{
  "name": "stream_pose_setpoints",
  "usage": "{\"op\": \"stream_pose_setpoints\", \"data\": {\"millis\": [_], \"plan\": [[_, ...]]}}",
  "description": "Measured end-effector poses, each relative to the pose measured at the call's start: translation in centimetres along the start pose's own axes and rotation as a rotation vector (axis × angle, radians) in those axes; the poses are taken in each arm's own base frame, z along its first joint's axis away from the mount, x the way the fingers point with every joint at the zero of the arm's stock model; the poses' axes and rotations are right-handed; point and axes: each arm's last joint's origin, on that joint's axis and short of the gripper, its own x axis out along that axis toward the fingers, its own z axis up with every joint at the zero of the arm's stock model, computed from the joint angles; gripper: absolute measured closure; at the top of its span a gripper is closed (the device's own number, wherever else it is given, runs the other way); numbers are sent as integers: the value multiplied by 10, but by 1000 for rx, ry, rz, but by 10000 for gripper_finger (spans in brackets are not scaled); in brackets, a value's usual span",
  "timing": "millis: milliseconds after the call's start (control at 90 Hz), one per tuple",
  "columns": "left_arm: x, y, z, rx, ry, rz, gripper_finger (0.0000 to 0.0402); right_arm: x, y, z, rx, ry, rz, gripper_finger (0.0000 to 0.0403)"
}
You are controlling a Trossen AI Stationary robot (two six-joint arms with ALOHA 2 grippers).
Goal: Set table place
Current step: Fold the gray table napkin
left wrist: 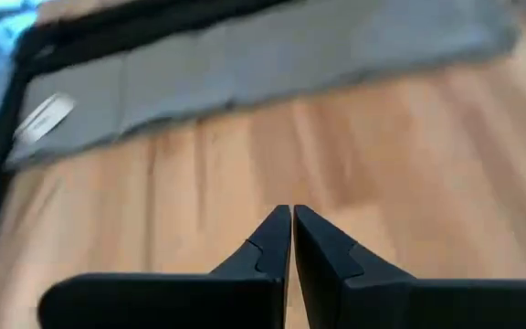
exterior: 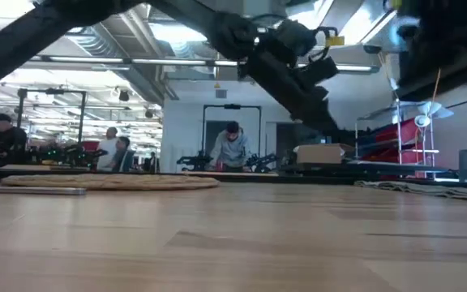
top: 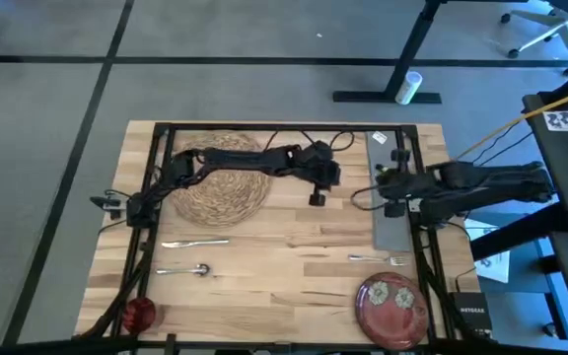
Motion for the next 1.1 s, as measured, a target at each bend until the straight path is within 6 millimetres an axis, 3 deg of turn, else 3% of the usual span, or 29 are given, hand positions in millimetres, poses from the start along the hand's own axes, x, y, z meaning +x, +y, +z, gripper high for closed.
{"op": "stream_pose_setpoints", "data": {"millis": [167,389,611,744,922,1100], "plan": [[-33,-10,5,64,217,138,402,19,11,-3,47,231,5,403],[-80,-4,5,67,410,281,402,41,24,-15,103,361,-28,403],[-119,14,-6,12,578,467,402,61,35,-21,180,317,-36,403],[-129,19,-22,-33,676,482,402,73,43,-25,245,291,-39,403],[-141,22,-40,-90,697,500,402,86,51,-40,319,325,-62,403],[-155,15,-55,-175,526,470,402,96,56,-52,400,334,-135,403]]}}
